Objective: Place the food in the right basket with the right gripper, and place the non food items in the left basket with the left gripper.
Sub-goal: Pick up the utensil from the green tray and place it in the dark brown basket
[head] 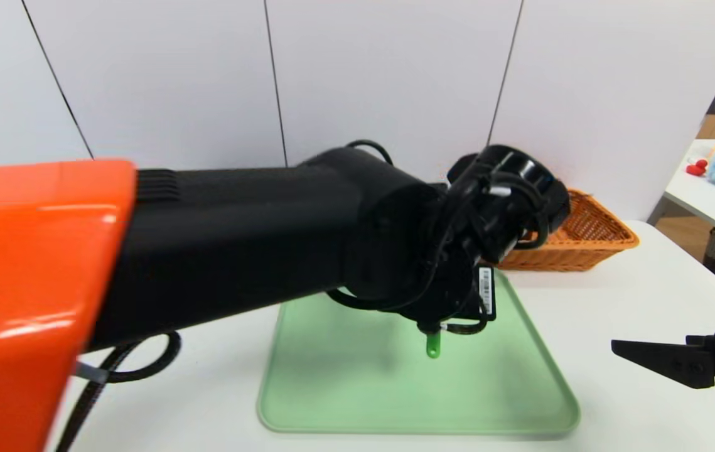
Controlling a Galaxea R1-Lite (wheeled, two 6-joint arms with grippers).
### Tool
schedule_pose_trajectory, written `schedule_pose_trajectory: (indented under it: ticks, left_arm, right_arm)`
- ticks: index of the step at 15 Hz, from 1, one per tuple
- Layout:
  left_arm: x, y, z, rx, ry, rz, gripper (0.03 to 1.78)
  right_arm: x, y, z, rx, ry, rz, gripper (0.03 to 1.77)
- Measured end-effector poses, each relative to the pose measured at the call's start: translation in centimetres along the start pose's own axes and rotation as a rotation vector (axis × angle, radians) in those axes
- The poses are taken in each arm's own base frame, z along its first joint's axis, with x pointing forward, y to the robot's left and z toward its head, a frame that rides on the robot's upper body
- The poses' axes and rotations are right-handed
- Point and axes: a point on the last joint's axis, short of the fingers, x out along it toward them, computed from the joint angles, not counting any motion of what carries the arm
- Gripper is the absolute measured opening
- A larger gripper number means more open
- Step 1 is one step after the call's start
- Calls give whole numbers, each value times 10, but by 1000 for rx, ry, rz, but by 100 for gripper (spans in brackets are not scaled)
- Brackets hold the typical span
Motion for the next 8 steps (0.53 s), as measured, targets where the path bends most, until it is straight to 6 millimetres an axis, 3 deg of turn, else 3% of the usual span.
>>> schedule_pose_trajectory:
  ticks: [3, 8]
  left_arm:
    - [-37, 23, 33, -32, -111, -15, 13]
    - [-46, 100, 96, -165, -310, 98, 13]
  right_arm:
    - [2, 0, -5, -4, 18, 4, 170]
    - [1, -2, -12, -9, 36, 17, 170]
